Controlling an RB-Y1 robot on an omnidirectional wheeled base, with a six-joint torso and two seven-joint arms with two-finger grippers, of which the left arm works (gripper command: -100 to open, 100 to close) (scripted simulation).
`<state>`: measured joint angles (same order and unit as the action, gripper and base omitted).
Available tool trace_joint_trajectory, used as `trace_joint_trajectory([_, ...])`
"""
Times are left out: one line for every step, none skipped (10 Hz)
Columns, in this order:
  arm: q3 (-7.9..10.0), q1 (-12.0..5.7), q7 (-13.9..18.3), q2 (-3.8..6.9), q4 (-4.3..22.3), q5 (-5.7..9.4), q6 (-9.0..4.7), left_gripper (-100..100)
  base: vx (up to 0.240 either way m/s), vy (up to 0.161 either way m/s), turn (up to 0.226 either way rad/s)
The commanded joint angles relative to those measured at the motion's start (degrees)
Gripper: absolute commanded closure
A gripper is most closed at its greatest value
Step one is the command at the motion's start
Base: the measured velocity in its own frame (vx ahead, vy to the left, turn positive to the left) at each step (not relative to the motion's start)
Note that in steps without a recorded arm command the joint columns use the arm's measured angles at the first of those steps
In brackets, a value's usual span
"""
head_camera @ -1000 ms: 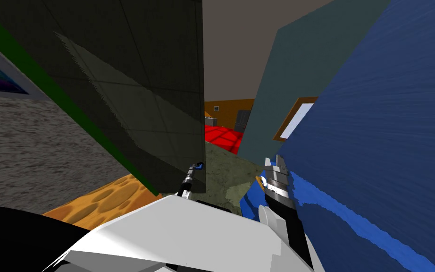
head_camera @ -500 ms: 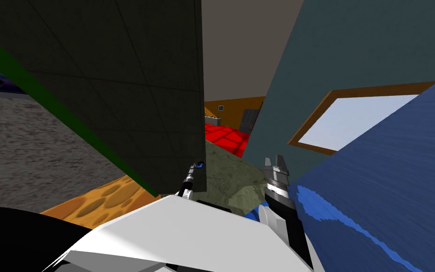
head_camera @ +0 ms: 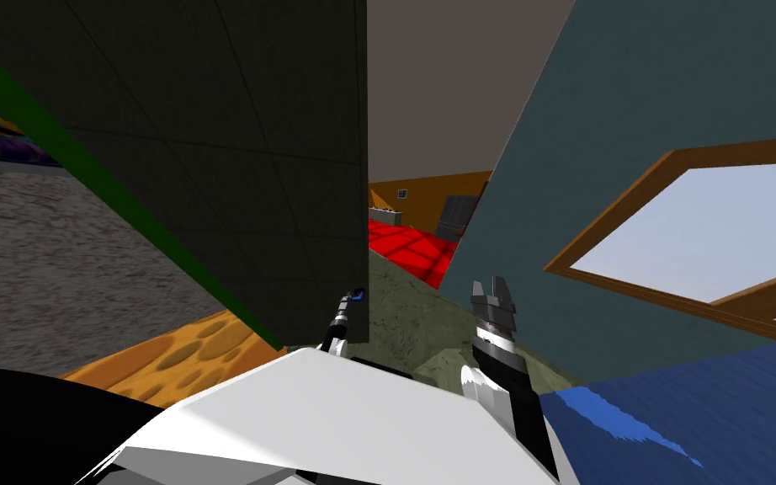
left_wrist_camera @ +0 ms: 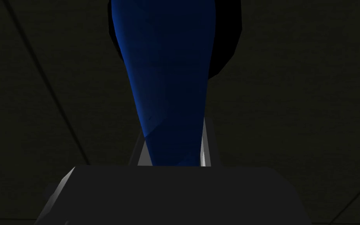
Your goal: Push the door open
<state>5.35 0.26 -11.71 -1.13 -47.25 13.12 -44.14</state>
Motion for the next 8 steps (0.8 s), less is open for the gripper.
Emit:
trace_joint_trajectory([0.87,0.02,-0.5,1.48,-0.2,0.57,0.0,100,0.141,-0.007,0.043])
trace_joint_trajectory([1.25,0.02,-0.7,1.87,-0.3,0.83,0.0,100,0.217,-0.019,0.053])
trace_joint_trajectory([1.68,0.03,-1.0,2.15,-0.4,1.11,0.0,100,0.204,-0.011,0.054])
trace_joint_trajectory([1.68,0.03,-1.0,2.15,-0.4,1.11,0.0,100,0.134,-0.016,0.013])
trace_joint_trajectory([2.61,0.05,-1.5,2.3,-0.6,1.73,0.01,100,0.183,-0.04,0.058])
trace_joint_trajectory([3.09,0.05,-1.8,2.13,-0.7,2.05,0.01,100,0.238,-0.038,0.062])
trace_joint_trajectory([3.55,0.06,-2.0,1.8,-0.8,2.36,0.01,100,0.215,-0.028,0.065])
trace_joint_trajectory([4.0,0.07,-2.3,1.34,-0.9,2.65,0.01,100,0.203,-0.029,0.06])
